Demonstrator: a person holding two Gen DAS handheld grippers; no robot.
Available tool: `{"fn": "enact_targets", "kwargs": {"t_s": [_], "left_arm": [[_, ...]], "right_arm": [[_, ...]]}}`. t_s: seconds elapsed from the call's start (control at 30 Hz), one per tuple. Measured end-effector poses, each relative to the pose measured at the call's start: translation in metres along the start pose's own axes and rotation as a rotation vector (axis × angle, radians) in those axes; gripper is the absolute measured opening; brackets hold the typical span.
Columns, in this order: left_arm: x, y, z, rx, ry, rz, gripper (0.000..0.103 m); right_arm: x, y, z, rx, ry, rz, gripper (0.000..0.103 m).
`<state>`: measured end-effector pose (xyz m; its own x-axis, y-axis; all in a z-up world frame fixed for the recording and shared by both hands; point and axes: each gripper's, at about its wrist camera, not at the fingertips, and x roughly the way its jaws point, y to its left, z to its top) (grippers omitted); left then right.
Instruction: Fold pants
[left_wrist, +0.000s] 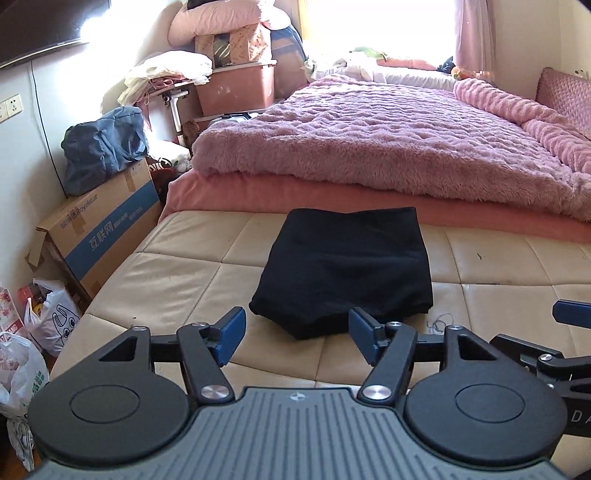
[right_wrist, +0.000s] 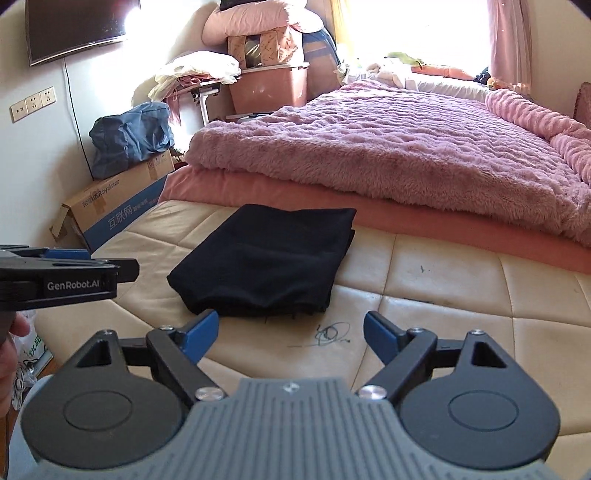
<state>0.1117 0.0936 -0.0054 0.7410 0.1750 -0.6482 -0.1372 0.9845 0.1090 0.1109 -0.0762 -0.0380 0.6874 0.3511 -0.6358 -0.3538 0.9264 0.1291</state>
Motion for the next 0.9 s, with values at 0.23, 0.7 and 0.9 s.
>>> {"fn": "enact_targets", "kwargs": {"t_s": [0.23, 0.7, 0.9], "left_arm": [[-0.014, -0.011, -0.008, 0.02, -0.018, -0.022, 0.075], [-0.02, -0.015, -0.012, 0.025, -0.024, -0.025, 0.075], [-0.019, -0.013, -0.013, 0.023, -0.02, -0.03, 0.075]], "right_arm": [[-0.014, 0.001, -0.01, 0.001, 0.002, -0.023, 0.082], [-0.022, -0.001, -0.008, 0.006, -0.01, -0.029, 0.082], [-0.022, -0.001, -0.006, 0.004, -0.008, -0.032, 0.082]]}}
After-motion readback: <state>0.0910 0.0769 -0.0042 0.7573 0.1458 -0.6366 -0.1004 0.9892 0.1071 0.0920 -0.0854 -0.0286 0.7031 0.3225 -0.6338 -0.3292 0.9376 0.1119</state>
